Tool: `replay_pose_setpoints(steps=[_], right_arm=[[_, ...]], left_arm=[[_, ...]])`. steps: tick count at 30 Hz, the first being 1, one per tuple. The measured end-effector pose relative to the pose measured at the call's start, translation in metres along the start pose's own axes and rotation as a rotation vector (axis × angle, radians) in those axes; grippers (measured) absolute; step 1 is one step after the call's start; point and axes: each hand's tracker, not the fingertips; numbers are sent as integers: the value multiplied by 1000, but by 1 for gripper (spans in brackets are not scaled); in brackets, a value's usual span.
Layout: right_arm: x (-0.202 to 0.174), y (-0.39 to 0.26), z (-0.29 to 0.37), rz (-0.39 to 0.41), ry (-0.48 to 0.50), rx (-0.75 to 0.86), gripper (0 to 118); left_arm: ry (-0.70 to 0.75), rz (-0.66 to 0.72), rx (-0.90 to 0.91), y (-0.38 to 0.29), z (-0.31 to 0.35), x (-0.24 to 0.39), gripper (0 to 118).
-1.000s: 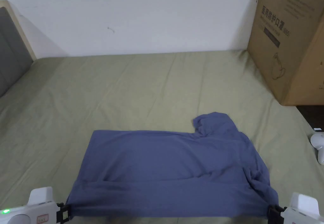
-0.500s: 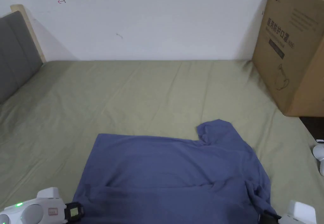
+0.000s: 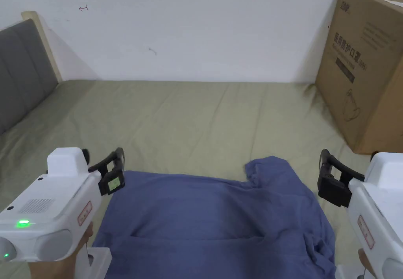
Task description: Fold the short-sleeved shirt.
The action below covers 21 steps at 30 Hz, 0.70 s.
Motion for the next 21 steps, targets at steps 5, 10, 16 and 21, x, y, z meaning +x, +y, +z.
replay_pose_setpoints(steps=[5,10,16,21], right_arm=[[-12,2,-1,50,-6,35,0],[-14,1,-14,49,10,29,0],[-11,-4,-43,36,17,0,0],[-8,-14,-79,32,16,-43,0]], left_arm=[[-68,62,20,-1,-6,8,0],[-108,62,-41,-9,-24,6,0],[-111,75,-165,-15,-80,-15,0],[-139,71,-293,-20,-149,-33,0]])
